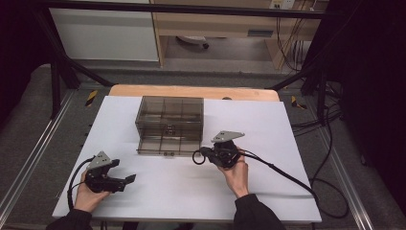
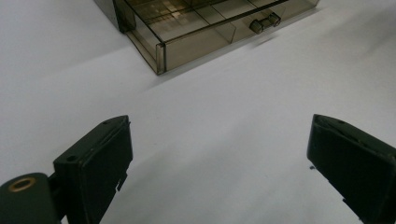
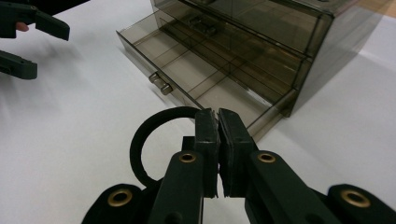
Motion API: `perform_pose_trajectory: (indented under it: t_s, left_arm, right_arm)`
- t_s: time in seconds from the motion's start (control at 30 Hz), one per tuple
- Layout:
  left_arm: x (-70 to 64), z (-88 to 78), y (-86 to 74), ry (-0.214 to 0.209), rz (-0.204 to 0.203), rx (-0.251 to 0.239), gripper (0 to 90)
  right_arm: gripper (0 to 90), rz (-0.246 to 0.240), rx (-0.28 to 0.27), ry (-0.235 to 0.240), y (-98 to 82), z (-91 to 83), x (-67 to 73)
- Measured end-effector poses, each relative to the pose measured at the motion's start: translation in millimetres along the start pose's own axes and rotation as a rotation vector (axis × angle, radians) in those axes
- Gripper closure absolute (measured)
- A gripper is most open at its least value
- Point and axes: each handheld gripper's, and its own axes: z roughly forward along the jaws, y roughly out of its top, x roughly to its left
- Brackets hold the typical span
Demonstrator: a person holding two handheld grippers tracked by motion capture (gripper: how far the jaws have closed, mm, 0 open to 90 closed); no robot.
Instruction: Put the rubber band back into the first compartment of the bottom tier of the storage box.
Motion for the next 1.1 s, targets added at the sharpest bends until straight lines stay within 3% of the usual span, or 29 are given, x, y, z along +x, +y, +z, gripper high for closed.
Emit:
perform_pose_trajectory:
  t_s: [1.1]
  left_arm:
    - [-0.3, 0.1, -0.2, -0.001, 0.002, 0.001, 6.5]
  right_arm:
    - [87.3, -0.003, -0.03, 0.03, 31.2, 44.4, 22.0]
